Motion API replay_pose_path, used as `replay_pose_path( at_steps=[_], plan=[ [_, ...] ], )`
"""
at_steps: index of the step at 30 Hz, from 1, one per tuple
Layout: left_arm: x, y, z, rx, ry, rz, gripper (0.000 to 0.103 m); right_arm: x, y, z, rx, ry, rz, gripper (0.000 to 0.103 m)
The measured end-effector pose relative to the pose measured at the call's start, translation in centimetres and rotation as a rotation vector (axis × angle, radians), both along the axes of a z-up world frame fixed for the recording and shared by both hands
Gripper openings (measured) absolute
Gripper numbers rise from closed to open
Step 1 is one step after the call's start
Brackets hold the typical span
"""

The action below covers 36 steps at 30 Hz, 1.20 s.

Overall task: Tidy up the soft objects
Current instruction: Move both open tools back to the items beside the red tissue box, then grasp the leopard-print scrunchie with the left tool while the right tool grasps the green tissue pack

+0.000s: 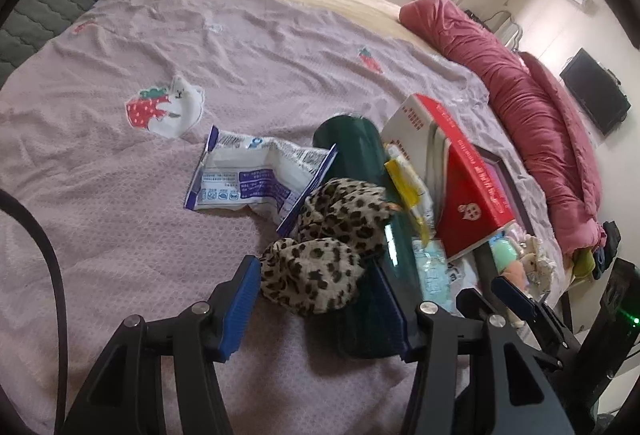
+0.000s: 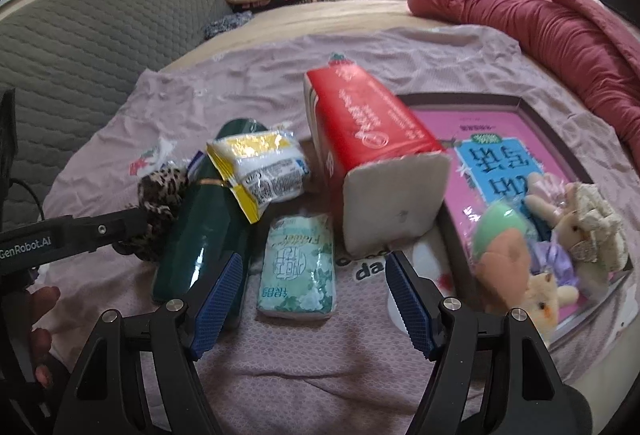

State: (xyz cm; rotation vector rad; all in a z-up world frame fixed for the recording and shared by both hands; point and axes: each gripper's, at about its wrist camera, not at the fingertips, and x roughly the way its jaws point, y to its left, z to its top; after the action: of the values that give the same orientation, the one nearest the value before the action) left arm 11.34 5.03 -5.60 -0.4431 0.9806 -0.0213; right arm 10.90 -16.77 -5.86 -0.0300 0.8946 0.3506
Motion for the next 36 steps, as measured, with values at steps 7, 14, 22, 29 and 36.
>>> replay_pose_path(
  at_steps=[7, 14, 22, 29, 36],
  plan=[
    [0.7, 1.5, -2.7, -0.074, 0.067, 0.031, 0.051, 1.0, 0.5, -1.8, -0.002, 0.056, 0.000, 0.075],
    [1.0, 1.8, -3.3, -0.122, 0.055, 0.024, 0.039, 2.0, 0.8, -3.5, 0.011, 0.116, 0.003, 0.075],
    [1.1, 1.7, -3.1, -0.129, 0.046, 0.005, 0.038, 3.4, 0.8, -5.4, 0.025, 0.193, 0.018, 0.075],
    [1.2, 1.6, -3.3, -0.136, 0.054, 0.004, 0.036, 3.2, 1.6, -5.5, -0.034, 0.140, 0.045, 0.075],
    [1.3, 1.5, -3.9, -0.139, 0.069, 0.000, 0.026, 2.6, 1.6, -5.5, -0.006, 0.125, 0.106, 0.046]
  ],
)
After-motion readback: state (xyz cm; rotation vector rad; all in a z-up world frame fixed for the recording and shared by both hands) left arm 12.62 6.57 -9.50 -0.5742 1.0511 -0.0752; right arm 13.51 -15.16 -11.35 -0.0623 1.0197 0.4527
